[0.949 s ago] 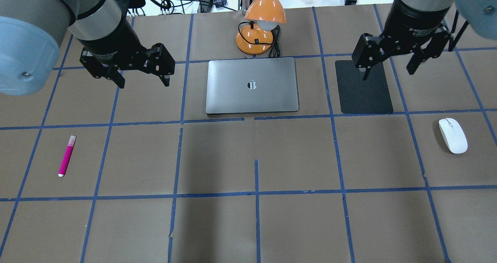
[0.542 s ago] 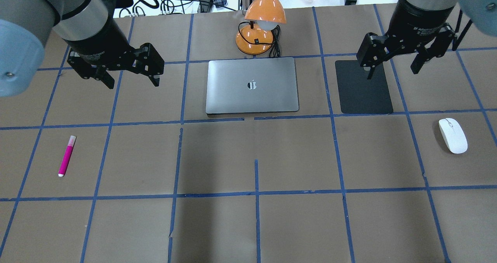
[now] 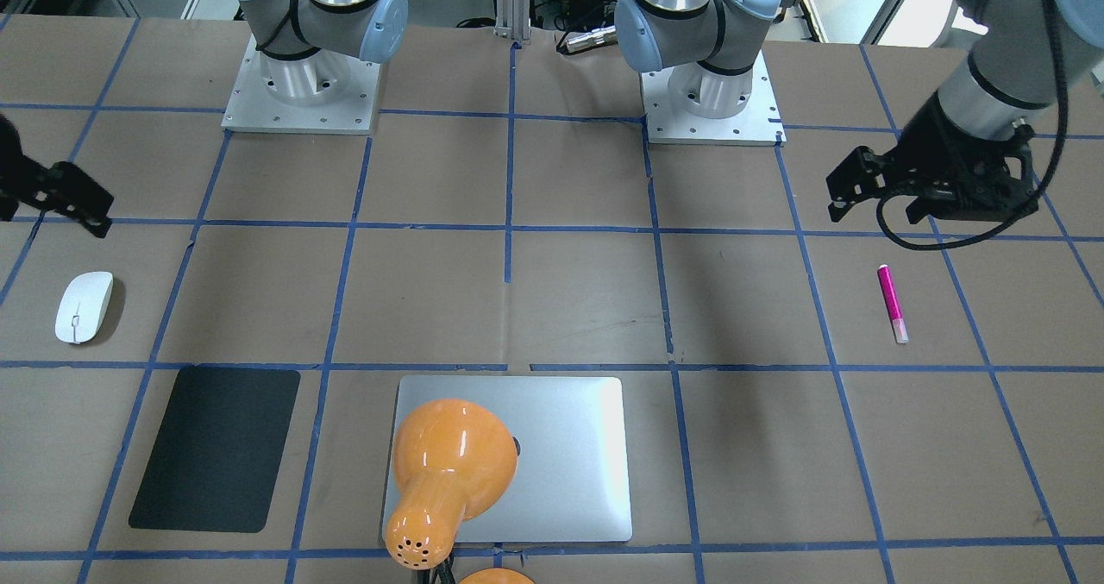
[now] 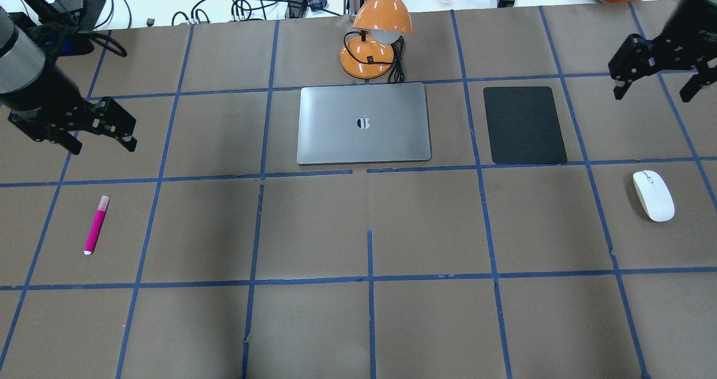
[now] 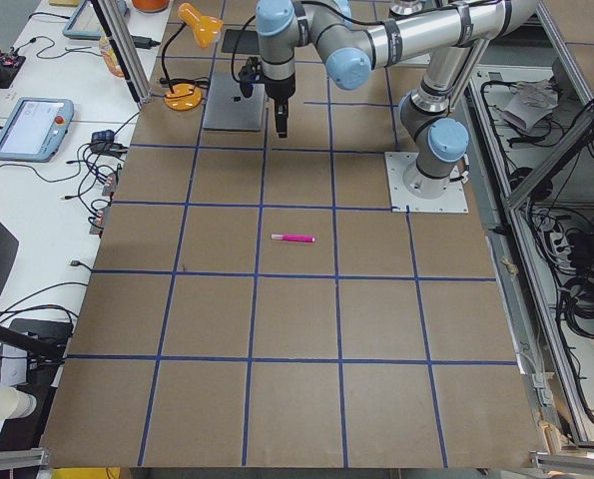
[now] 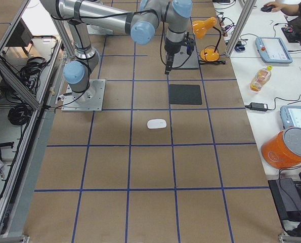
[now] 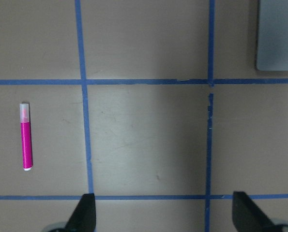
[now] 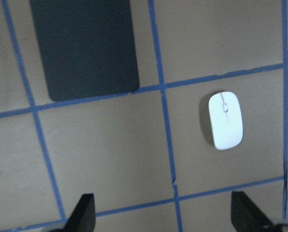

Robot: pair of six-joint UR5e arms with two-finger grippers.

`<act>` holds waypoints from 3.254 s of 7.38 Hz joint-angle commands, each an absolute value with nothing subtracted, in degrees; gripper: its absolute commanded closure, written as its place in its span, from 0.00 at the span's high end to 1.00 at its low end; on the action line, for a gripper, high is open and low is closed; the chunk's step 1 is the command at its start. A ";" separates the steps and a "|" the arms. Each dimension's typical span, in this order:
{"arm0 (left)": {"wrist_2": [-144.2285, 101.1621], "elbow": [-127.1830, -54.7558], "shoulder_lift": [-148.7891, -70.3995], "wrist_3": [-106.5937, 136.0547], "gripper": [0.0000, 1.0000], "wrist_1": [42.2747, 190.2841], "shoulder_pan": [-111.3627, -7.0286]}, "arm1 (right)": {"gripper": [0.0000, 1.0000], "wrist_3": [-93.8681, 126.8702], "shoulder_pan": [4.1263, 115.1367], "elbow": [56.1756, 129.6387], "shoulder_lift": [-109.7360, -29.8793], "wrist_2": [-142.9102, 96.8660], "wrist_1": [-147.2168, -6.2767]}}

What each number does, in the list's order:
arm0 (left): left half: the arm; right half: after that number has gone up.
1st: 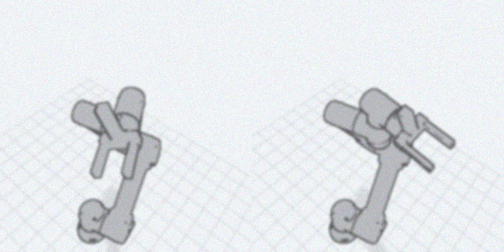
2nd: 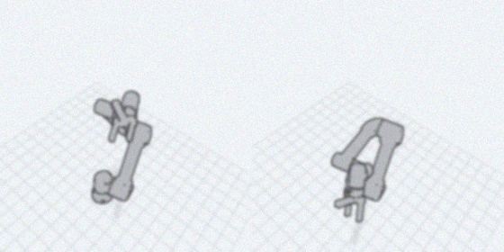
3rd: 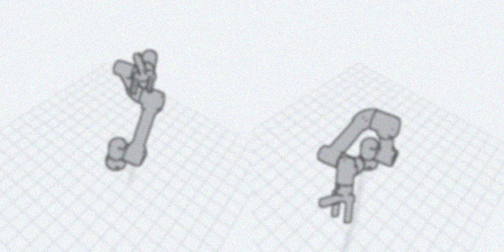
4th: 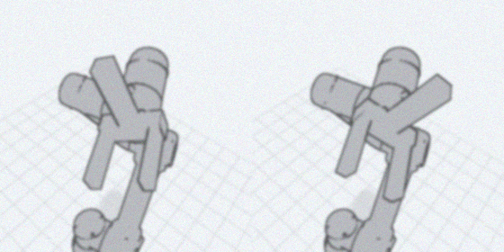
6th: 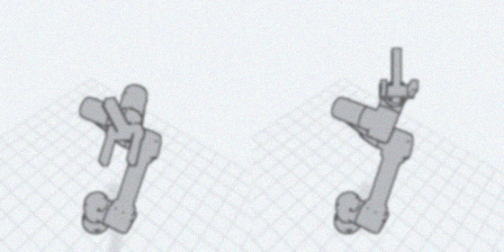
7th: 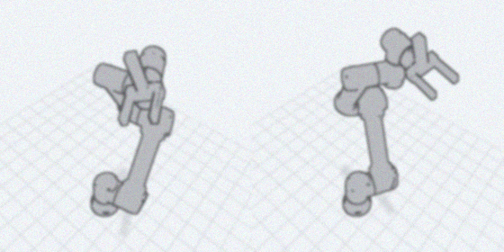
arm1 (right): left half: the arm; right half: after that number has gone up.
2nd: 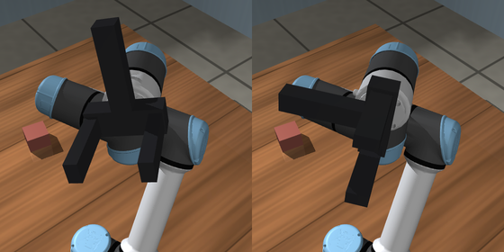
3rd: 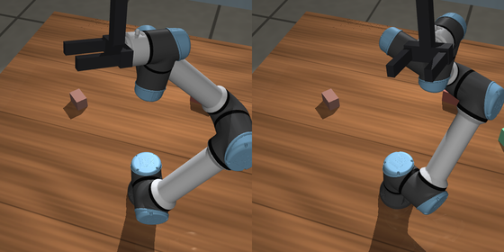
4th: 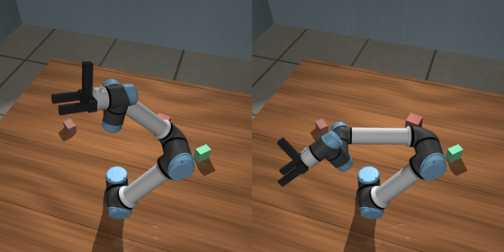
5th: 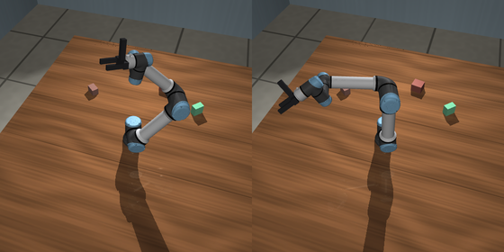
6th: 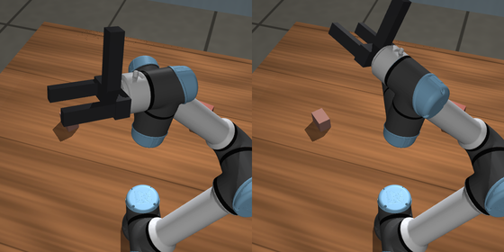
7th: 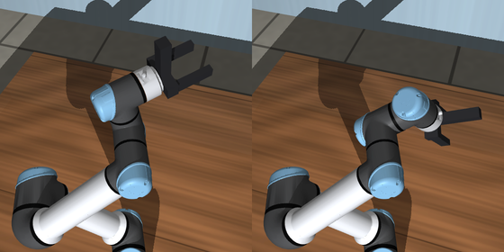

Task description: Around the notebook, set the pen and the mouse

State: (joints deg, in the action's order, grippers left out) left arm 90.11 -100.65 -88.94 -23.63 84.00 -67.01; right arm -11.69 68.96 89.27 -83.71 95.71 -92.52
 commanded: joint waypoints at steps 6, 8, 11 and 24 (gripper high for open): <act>89.82 -122.08 -105.08 -54.66 1.00 43.01 -48.08 | 1.00 -32.59 53.28 111.43 -74.62 96.86 -128.57; 90.00 -121.47 -107.22 -54.67 0.85 42.63 -47.99 | 1.00 -36.46 52.12 112.59 -72.26 92.91 -128.85; 90.09 -121.38 -107.49 -54.05 0.05 42.54 -48.16 | 1.00 -37.26 52.12 112.33 -69.89 92.90 -128.85; 84.64 -116.48 -98.60 56.13 0.00 54.40 -94.15 | 0.37 -36.39 52.73 111.37 -68.11 94.04 -128.76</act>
